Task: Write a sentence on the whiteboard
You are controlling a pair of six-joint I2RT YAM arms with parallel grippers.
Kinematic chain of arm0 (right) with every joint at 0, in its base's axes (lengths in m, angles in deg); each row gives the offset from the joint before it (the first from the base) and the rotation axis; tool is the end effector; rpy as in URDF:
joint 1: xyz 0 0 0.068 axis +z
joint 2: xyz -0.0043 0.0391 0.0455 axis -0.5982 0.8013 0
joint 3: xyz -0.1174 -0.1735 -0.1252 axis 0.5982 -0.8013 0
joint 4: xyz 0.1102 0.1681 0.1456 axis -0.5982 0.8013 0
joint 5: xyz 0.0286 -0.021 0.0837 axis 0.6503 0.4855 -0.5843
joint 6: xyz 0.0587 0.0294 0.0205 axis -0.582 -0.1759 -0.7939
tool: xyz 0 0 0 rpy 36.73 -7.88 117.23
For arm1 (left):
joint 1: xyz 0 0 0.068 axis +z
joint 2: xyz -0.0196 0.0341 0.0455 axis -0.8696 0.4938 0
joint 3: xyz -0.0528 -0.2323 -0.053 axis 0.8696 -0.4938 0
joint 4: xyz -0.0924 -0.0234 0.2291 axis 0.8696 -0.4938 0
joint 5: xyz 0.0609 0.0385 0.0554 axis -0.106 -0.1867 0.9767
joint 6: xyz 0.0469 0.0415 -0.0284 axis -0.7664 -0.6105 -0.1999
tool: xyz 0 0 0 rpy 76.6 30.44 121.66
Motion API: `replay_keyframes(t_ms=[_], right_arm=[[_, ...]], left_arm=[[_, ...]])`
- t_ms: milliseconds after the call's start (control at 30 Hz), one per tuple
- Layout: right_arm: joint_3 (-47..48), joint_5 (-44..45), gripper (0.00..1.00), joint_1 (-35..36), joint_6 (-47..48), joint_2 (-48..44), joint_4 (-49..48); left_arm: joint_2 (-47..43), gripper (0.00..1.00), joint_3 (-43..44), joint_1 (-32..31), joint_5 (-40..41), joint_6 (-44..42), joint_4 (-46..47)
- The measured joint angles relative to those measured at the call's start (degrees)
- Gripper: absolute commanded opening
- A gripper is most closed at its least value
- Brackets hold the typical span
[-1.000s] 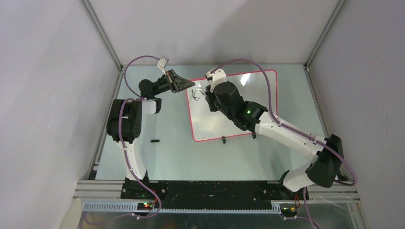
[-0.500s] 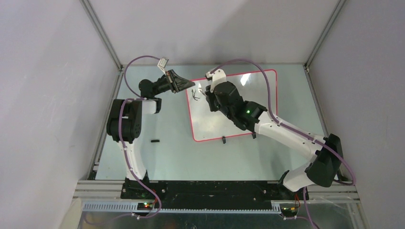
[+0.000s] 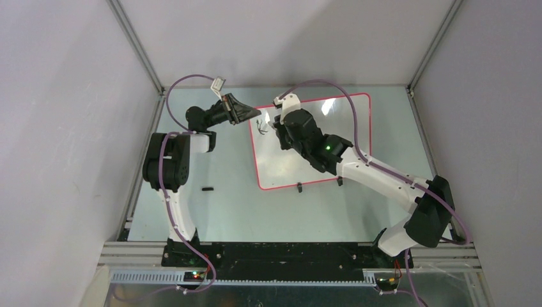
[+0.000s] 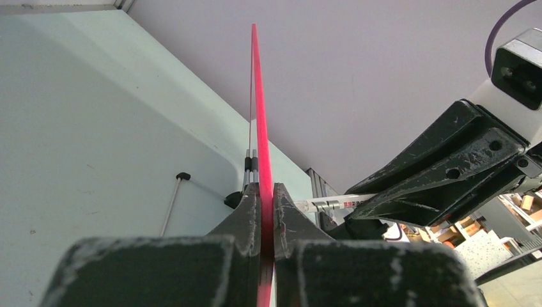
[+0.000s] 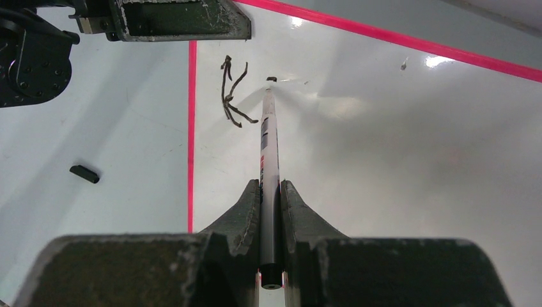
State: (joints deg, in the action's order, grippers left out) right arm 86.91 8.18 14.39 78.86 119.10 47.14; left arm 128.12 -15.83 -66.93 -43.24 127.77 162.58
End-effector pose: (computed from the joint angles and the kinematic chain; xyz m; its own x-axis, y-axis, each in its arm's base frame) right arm 0.2399 0.2670 0.3164 -0.3390 -0.2093 -0.9172 -0.4924 0.8702 -0.0167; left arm 0.3828 -0.0944 0.2296 -0.6388 -0.3402 -0.6901 0.7235 0.0397 -0.6892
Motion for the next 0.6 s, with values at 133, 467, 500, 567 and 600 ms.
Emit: replay_keyframes(t_ms=[133,467,500,567,600], right_arm=[[0.0,0.0,0.00,-0.4,0.0,0.0,0.0],[0.0,-0.5,0.00,-0.9,0.0,0.0,0.0],[0.0,-0.6,0.00,-0.9,0.0,0.0,0.0],[0.0,-0.9,0.00,-0.9,0.0,0.0,0.0],[0.0,-1.0,0.00,-0.9,0.0,0.0,0.0]], left_arm=[[0.0,0.00,0.0,0.0,0.0,0.0,0.0],[0.0,0.00,0.0,0.0,0.0,0.0,0.0],[0.0,0.00,0.0,0.0,0.0,0.0,0.0],[0.0,0.00,0.0,0.0,0.0,0.0,0.0],[0.0,0.00,0.0,0.0,0.0,0.0,0.0]])
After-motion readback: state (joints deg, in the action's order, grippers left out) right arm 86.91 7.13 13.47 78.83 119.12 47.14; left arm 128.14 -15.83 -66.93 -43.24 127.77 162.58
